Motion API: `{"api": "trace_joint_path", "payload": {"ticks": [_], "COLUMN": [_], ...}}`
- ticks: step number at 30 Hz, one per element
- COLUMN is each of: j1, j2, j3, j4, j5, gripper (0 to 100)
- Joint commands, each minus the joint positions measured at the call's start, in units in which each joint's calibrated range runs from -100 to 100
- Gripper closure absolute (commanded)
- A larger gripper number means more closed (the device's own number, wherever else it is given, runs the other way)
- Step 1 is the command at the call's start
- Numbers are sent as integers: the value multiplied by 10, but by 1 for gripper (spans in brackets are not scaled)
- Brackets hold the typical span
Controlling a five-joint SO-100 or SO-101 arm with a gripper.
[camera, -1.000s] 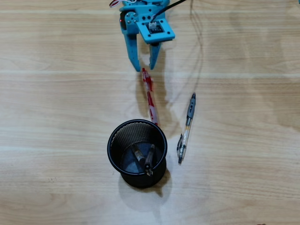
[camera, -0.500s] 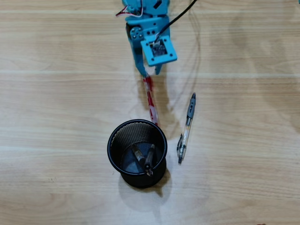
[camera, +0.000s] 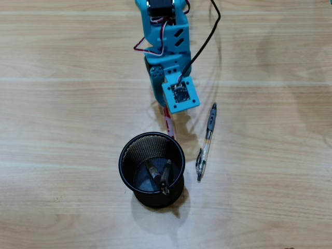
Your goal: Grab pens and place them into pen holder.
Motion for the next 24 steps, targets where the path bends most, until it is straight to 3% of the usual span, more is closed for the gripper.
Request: {"api": "trace_joint_path", "payload": {"ticks": [1,18,24], "j1": [14,32,28], "j2": [26,80,83], "j3": [-46,-52,-51], "j4": [-4,3,40], "j5": [-3,-3,-36], "gripper": [89,89,96]}}
